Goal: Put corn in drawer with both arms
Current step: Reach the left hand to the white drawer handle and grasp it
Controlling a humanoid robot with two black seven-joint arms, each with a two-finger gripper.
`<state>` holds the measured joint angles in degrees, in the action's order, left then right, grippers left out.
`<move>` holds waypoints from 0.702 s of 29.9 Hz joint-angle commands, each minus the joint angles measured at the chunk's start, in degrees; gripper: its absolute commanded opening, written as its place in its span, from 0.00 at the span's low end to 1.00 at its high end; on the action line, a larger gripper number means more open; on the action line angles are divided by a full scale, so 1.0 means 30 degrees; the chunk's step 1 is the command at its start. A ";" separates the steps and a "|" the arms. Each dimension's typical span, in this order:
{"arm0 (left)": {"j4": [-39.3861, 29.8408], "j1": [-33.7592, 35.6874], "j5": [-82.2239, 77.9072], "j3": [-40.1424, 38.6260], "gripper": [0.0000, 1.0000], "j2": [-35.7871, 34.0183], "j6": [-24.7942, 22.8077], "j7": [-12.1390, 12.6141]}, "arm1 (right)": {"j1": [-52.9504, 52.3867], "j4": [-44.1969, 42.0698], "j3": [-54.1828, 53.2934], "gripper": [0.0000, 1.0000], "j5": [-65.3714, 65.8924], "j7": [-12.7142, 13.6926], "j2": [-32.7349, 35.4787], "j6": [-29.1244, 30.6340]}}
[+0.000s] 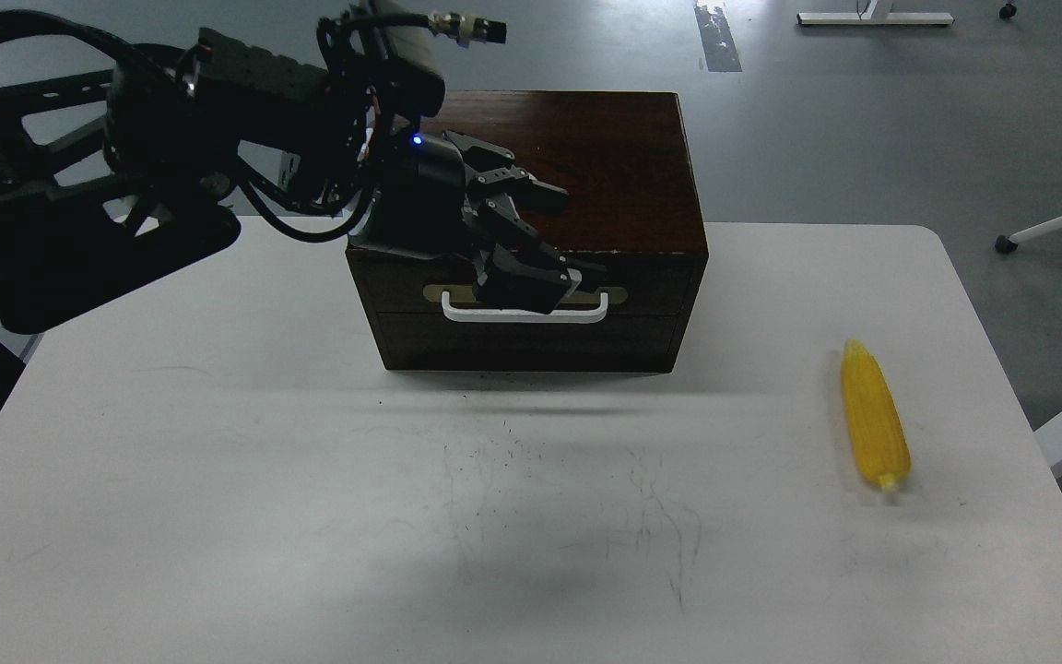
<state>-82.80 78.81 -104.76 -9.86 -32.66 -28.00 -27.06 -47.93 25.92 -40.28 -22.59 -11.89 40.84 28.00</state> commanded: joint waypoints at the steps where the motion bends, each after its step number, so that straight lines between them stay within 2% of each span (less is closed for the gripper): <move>1: 0.0031 0.0009 -0.1874 0.1085 0.73 0.0399 0.0001 -0.0148 | -0.0019 0.0003 -0.0107 1.00 0.0000 -0.0022 -0.0020 0.0000; 5: 0.0090 0.0040 -0.3717 0.2171 0.64 0.0896 0.0001 -0.0148 | -0.0107 0.0032 -0.0194 1.00 -0.0001 -0.0022 -0.0137 0.0000; 21: 0.2169 -0.0107 -0.5538 0.2963 0.63 0.2303 0.0001 -0.0031 | -0.0107 -0.0026 -0.0107 1.00 0.0000 -0.0022 -0.0166 0.0000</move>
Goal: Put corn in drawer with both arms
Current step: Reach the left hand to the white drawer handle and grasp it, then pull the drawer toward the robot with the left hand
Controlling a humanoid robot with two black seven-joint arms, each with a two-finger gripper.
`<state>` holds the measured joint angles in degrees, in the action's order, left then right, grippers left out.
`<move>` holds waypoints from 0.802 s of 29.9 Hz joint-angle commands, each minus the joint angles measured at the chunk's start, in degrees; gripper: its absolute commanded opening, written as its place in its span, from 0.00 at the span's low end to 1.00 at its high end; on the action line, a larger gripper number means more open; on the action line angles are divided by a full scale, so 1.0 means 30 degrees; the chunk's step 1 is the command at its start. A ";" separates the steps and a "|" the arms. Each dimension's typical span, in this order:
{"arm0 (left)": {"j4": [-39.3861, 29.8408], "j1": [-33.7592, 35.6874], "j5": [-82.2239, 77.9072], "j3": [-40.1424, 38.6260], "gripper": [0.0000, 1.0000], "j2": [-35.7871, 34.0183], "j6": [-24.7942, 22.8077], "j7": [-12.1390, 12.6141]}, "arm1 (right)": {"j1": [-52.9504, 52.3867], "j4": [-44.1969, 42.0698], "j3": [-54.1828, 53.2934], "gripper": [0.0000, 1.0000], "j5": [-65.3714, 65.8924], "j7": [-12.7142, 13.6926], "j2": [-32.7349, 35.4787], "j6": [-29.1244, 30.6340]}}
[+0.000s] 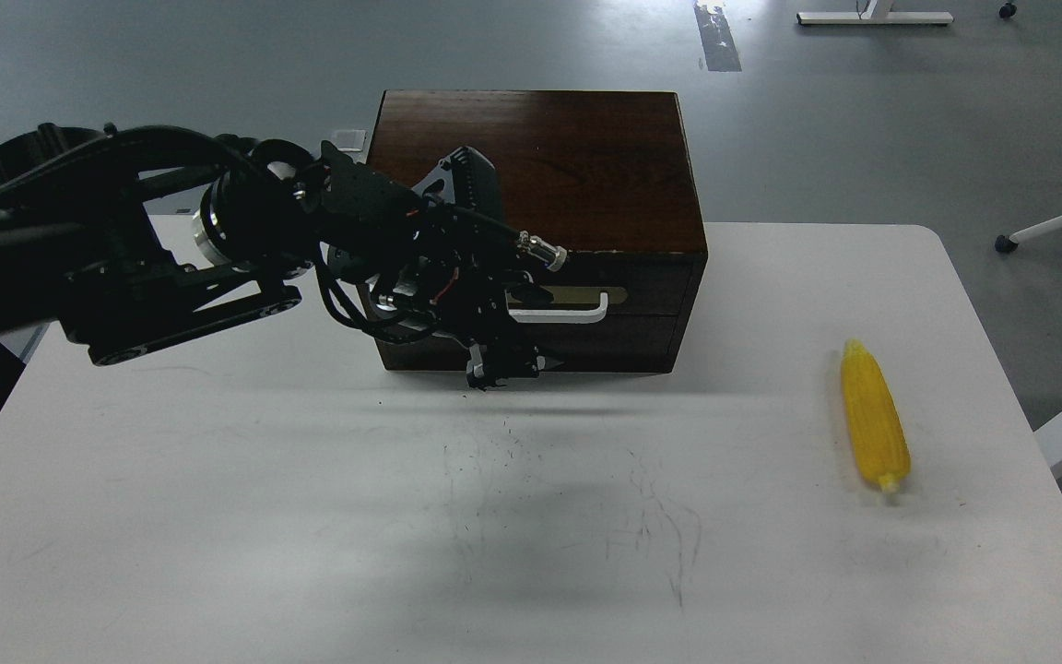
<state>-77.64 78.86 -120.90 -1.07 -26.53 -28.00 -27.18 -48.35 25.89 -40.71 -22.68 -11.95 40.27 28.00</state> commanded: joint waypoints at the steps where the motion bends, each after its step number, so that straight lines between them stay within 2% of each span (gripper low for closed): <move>1: 0.0595 -0.0153 -0.0158 0.0034 0.63 0.0259 -0.0001 0.0006 | 0.0033 -0.0018 0.0036 1.00 0.0029 0.0001 0.0024 0.0000; 9: 0.1593 -0.0036 -0.0919 0.1205 0.63 0.0552 -0.0001 0.0006 | 0.0003 -0.0018 0.0036 1.00 0.0029 0.0001 0.0200 0.0000; 24: 0.2208 -0.0270 -0.0919 0.1322 0.63 0.0640 -0.0001 0.0006 | 0.0033 -0.0018 0.0036 1.00 0.0029 0.0001 0.0171 0.0000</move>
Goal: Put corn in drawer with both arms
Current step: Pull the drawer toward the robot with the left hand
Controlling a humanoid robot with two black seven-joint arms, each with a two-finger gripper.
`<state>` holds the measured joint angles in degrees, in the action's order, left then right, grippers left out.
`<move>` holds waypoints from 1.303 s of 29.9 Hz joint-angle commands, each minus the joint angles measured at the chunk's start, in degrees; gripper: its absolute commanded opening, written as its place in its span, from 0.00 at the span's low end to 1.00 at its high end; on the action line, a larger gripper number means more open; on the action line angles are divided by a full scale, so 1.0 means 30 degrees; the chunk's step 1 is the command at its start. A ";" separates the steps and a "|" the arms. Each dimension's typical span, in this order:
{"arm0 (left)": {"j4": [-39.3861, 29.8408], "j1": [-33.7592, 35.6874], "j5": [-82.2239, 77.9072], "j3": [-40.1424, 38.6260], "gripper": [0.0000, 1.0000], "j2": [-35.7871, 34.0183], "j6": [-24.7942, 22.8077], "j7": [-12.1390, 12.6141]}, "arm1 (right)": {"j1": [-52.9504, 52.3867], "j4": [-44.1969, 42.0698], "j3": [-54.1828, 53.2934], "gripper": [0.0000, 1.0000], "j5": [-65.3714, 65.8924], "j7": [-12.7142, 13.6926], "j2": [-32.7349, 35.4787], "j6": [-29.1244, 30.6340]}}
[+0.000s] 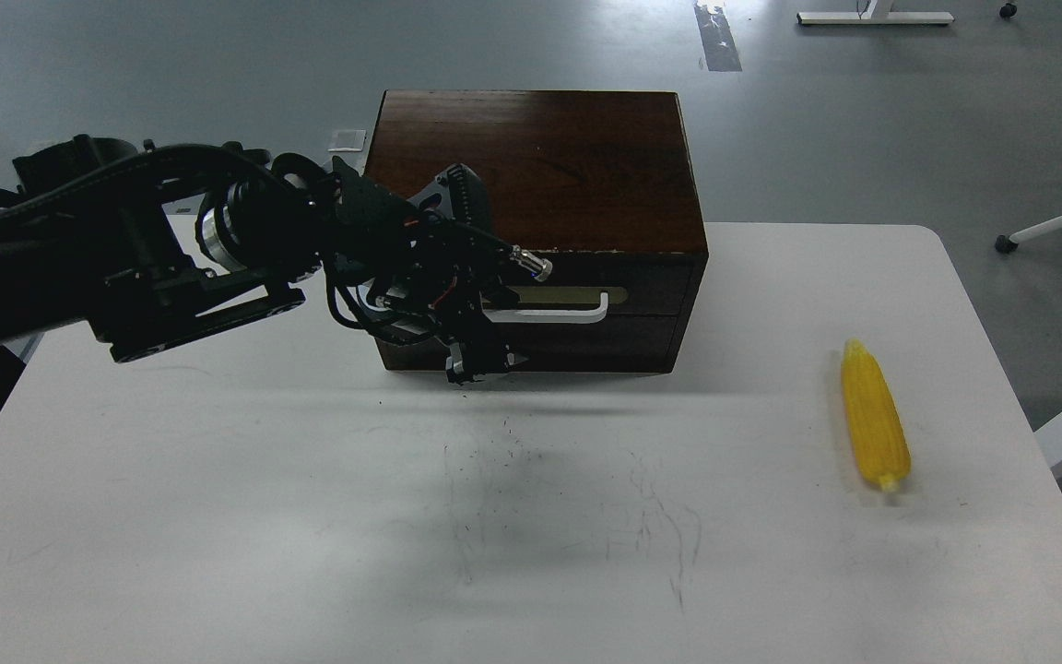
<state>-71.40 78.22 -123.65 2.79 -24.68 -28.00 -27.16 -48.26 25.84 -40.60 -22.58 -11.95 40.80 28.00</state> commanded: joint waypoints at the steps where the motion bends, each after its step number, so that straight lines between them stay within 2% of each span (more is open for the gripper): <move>1: 0.0186 -0.0057 -0.0005 0.0035 0.63 0.0024 -0.0001 -0.0001 | 0.0031 0.0000 -0.0001 1.00 -0.0002 0.0001 0.0022 0.0000; 8: 0.0304 -0.0145 -0.0063 0.0385 0.63 0.0170 -0.0001 -0.0001 | 0.0061 -0.0087 -0.0001 1.00 -0.0002 0.0001 -0.0007 0.0000; 15: 0.0245 0.0001 0.0024 0.0856 0.41 0.0258 -0.0001 -0.0088 | 0.0061 -0.0087 -0.0001 1.00 -0.0002 -0.0028 -0.0007 0.0000; 39: -0.1219 0.0264 0.0258 0.0797 0.42 0.0258 -0.0001 -0.0281 | 0.0061 -0.0263 0.0058 1.00 -0.0002 -0.0146 0.0022 0.0000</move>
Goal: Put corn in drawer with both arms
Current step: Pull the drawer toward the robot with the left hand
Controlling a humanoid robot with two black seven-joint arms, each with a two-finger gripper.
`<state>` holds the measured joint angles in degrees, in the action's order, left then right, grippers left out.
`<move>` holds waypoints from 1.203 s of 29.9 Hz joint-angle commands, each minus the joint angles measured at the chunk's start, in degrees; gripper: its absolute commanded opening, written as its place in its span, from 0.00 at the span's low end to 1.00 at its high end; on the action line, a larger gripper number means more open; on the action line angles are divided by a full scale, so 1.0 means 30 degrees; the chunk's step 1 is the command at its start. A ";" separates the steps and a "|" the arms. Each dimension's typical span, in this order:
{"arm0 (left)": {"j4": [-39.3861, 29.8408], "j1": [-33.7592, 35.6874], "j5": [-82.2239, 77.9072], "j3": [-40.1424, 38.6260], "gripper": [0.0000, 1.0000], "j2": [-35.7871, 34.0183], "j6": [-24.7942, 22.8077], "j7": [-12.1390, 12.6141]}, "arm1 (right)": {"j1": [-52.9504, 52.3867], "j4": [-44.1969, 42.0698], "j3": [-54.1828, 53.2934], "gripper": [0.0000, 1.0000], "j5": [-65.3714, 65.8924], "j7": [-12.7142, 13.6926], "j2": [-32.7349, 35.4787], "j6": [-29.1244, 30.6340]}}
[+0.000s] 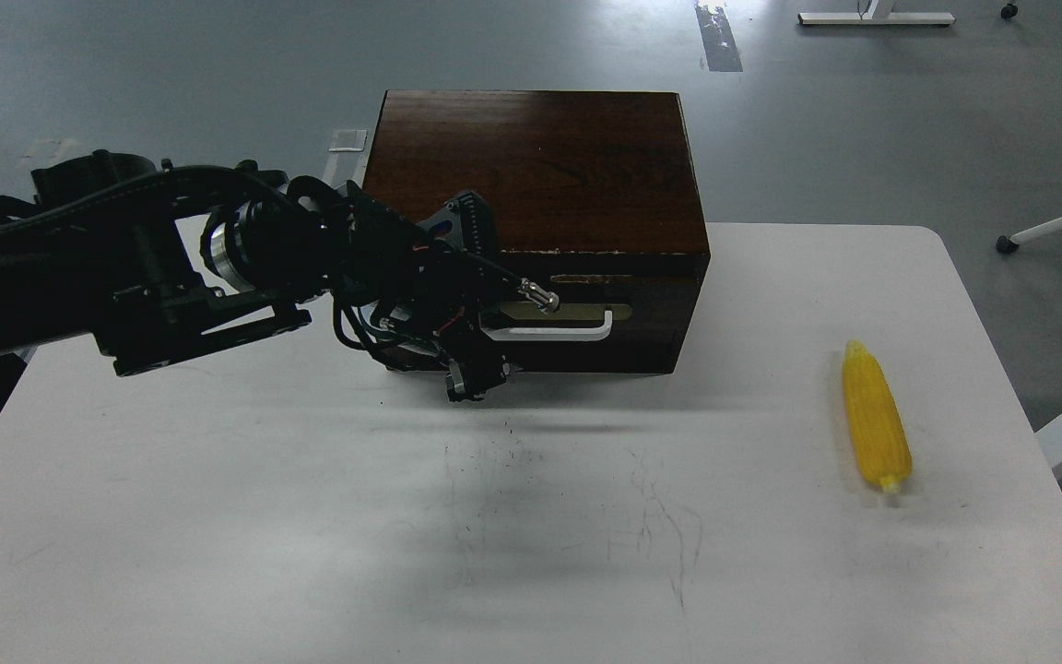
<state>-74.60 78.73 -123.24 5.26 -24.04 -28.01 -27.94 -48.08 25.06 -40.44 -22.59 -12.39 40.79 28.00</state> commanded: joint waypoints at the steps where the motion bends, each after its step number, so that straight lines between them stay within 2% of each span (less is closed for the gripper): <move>1: -0.0210 0.0094 0.0124 -0.0025 0.42 0.0016 0.0003 -0.0019 | -0.0027 -0.0002 0.0032 1.00 -0.0001 0.0000 0.0026 0.0000; 10: -0.0357 0.0328 0.0095 -0.0025 0.39 0.0016 0.0003 -0.0019 | 0.0061 -0.0032 0.0032 1.00 -0.0001 0.0000 0.0026 0.0000; 15: -0.0971 0.0445 0.0124 0.0034 0.33 -0.0247 0.0003 -0.0019 | 0.0061 -0.0032 0.0032 1.00 -0.0001 0.0000 0.0026 0.0000; 36: -0.2876 0.0270 0.0124 0.0092 0.35 -0.1097 0.0003 -0.0019 | 0.0120 -0.0354 0.0061 1.00 -0.0001 0.0000 0.0114 0.0000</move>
<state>-83.07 79.78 -122.86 5.32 -27.19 -27.96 -28.00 -47.74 24.00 -40.34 -22.59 -12.39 41.11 28.00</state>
